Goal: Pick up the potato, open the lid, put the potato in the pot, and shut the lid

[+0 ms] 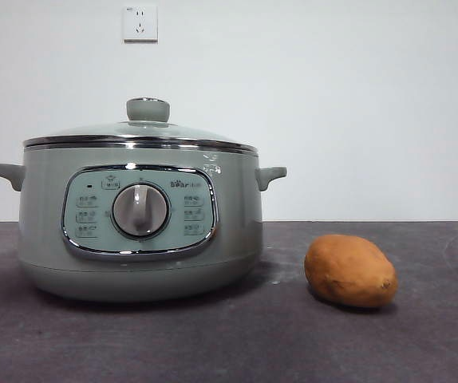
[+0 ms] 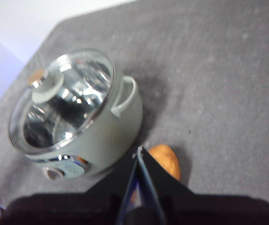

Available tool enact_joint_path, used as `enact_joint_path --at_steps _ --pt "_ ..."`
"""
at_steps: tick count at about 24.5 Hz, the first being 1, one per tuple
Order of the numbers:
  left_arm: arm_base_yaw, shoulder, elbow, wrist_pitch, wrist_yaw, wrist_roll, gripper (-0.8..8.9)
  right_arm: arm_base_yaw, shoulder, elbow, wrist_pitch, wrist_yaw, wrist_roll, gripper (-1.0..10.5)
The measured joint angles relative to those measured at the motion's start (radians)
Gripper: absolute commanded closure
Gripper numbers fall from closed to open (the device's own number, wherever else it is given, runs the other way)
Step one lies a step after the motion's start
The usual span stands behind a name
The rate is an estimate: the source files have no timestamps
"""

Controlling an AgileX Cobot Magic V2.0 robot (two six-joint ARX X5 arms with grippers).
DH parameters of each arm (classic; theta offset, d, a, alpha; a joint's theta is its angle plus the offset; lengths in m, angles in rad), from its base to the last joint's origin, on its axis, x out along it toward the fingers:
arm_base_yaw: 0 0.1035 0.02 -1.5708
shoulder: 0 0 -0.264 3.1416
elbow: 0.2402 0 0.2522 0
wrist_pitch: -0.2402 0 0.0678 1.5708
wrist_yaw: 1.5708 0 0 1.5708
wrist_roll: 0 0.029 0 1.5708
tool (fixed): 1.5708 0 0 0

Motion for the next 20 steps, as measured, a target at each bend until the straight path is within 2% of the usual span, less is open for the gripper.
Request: enact_joint_path --at_steps 3,5,6,7,10,13,20 --pt "0.0 0.037 0.01 -0.001 0.008 0.002 7.98 0.0 0.04 0.006 -0.018 -0.002 -0.021 7.3" --pt "0.0 0.055 0.011 -0.001 0.008 0.002 6.6 0.0 0.055 0.006 -0.021 -0.002 -0.027 5.8" --pt "0.0 0.06 0.011 0.002 0.008 0.002 5.3 0.0 0.062 0.007 -0.021 -0.002 -0.029 4.8" --pt "0.0 0.063 0.011 0.007 0.008 0.002 4.54 0.0 0.066 0.007 -0.021 -0.002 -0.03 4.3" --pt "0.0 0.073 0.011 0.036 0.008 0.002 4.56 0.011 0.081 0.007 -0.021 -0.002 -0.032 4.4" --pt "0.0 0.092 0.028 0.037 0.017 0.003 4.59 0.092 0.12 0.007 -0.021 0.045 -0.029 4.4" --pt "0.0 0.107 0.058 0.048 0.034 0.003 4.65 0.396 0.345 0.011 -0.004 0.386 -0.001 4.4"
